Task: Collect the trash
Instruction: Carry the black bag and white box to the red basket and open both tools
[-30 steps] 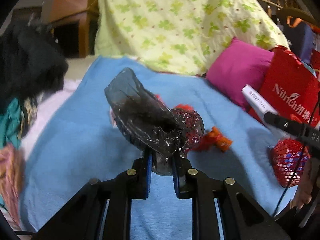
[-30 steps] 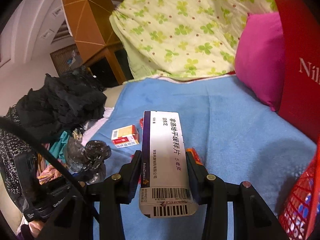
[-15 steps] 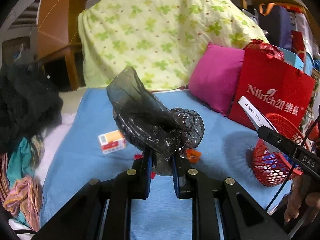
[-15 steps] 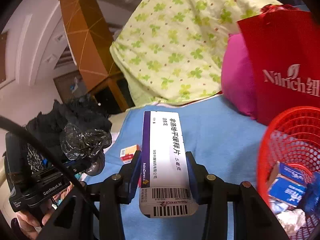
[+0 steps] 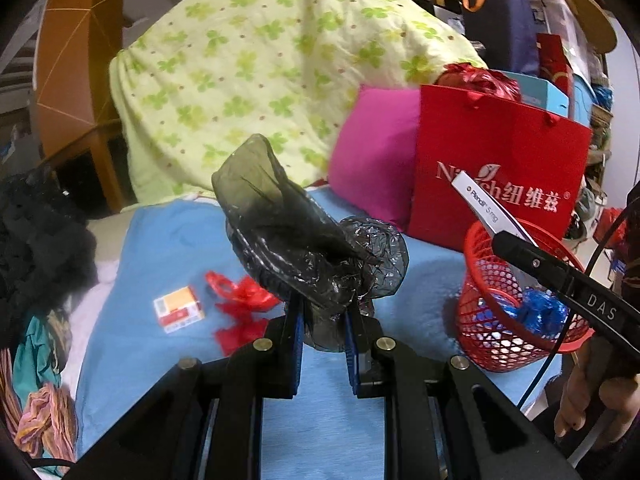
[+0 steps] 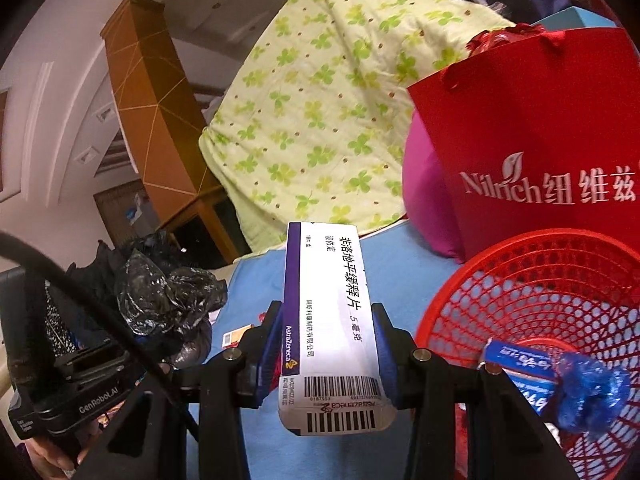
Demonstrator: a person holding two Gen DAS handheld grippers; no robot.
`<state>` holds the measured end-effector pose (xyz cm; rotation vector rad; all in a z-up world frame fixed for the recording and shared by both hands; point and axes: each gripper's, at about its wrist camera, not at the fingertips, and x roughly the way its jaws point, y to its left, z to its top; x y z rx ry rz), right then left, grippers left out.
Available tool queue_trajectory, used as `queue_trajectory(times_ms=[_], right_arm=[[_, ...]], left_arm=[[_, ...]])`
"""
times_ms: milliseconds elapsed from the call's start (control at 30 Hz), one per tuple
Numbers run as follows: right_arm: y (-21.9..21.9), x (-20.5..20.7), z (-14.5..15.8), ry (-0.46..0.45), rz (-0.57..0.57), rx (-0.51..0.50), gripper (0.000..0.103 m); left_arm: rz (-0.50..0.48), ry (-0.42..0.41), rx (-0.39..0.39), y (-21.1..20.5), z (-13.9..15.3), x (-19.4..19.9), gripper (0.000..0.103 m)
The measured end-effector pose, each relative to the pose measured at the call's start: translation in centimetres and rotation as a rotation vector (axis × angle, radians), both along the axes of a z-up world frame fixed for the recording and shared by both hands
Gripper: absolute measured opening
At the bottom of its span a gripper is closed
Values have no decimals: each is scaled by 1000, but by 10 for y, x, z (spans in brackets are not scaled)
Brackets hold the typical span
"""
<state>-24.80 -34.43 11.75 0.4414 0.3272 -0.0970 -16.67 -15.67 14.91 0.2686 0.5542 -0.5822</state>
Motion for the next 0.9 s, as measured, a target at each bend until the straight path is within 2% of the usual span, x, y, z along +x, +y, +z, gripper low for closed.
queue_trajectory(times_ms=[600, 900], right_arm=[[-44, -41, 0, -43, -89, 38, 45], [-72, -69, -4, -64, -156, 78, 46]], left_arm=[[-101, -37, 56, -59, 7, -26, 19], [-191, -17, 43, -91, 7, -38, 19]])
